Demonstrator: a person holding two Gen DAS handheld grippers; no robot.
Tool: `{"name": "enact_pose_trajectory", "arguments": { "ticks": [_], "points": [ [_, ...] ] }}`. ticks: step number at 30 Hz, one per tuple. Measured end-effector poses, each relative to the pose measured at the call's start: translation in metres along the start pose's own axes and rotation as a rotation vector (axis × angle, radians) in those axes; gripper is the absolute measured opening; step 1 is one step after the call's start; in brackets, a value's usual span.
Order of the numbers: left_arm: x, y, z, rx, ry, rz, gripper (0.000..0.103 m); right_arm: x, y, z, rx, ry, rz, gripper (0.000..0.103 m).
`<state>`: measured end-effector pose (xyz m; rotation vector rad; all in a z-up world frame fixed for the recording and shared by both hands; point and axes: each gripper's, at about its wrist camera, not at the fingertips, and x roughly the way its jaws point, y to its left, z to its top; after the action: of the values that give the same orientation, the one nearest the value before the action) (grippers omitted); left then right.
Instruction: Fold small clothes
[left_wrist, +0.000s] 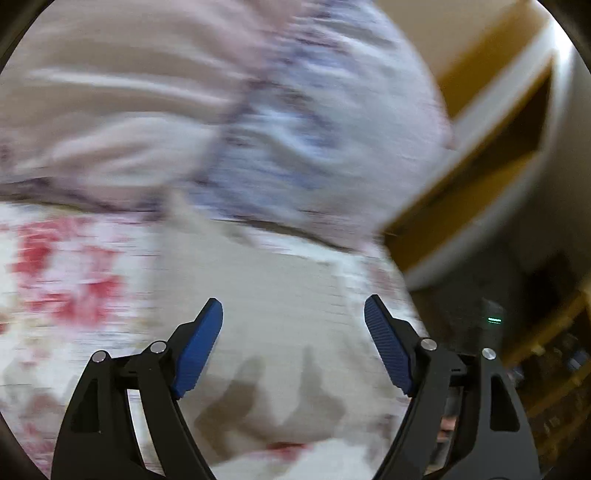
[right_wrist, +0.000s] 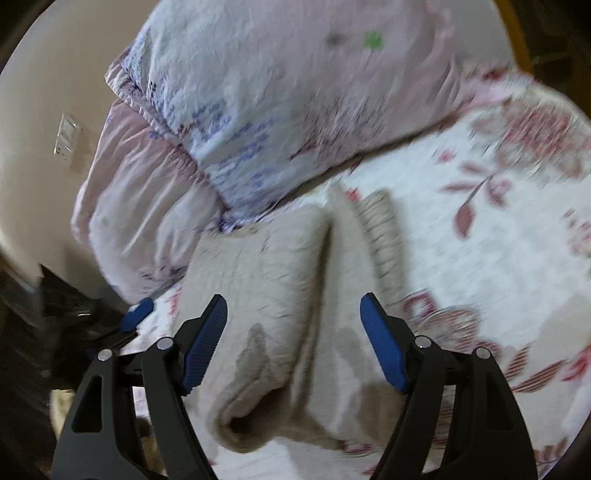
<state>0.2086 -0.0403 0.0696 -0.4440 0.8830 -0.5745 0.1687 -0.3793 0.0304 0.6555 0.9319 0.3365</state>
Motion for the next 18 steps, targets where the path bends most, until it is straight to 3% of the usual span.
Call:
{"name": "enact_pose_trajectory", "arguments": {
  "ticks": [3, 7, 9, 15, 18],
  "points": [
    [0.009, 0.026, -0.002, -0.062, 0.048, 0.068, 0.080, 0.014, -0.001, 0.001, 0.049, 0.060, 0.061, 0.074],
    [0.026, 0.043, -0.009, -0.088, 0.115, 0.111, 0.080, 0.037, -0.004, 0.003, 0.082, 0.117, 0.049, 0.064],
    [0.035, 0.047, -0.013, -0.103, 0.146, 0.102, 0.080, 0.047, -0.005, 0.004, 0.094, 0.139, 0.052, 0.056],
    [0.060, 0.049, -0.017, -0.137, 0.198, 0.045, 0.080, 0.060, -0.009, 0.012, 0.100, 0.130, 0.062, 0.048],
    [0.067, 0.050, -0.019, -0.157, 0.216, 0.020, 0.080, 0.064, -0.010, 0.015, 0.101, 0.112, 0.068, 0.037]
  ]
}}
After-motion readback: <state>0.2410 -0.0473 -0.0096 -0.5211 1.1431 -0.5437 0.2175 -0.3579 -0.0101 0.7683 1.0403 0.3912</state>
